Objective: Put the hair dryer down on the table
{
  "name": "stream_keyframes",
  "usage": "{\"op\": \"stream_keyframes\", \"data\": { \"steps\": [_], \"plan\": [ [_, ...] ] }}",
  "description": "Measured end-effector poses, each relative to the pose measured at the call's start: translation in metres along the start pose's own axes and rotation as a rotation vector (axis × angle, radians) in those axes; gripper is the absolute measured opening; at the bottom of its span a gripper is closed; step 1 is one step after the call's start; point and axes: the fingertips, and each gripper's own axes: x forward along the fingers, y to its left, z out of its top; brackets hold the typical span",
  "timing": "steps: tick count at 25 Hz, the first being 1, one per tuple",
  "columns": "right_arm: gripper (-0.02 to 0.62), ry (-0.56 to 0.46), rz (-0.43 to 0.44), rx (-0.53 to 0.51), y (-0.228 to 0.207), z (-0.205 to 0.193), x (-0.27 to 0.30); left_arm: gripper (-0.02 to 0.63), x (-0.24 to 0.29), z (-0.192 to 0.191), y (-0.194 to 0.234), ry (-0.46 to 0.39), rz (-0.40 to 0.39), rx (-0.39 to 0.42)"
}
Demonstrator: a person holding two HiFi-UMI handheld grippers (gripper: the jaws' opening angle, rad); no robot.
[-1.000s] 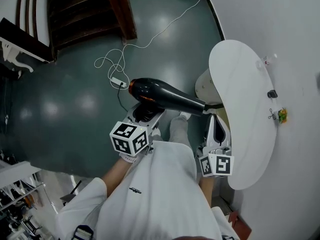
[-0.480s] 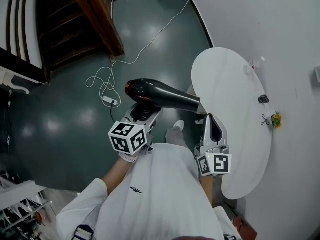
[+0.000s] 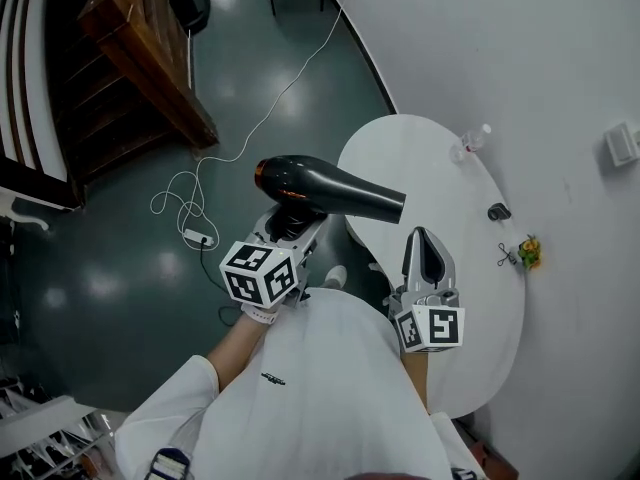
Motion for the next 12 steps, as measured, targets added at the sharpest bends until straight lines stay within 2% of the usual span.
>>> {"op": "stream_keyframes", "data": {
  "steps": [5, 12],
  "plan": [
    [0.011, -0.011, -0.014, 0.036, -0.056, -0.003, 0.008, 0.282, 0.048, -0.006, -0.02, 0.027, -0.003, 0.006],
    [0.011, -0.041, -0.097, 0.134, -0.1, -0.011, 0.002, 0.282, 0.083, -0.004, -0.036, 0.081, -0.01, 0.063]
  ]
}}
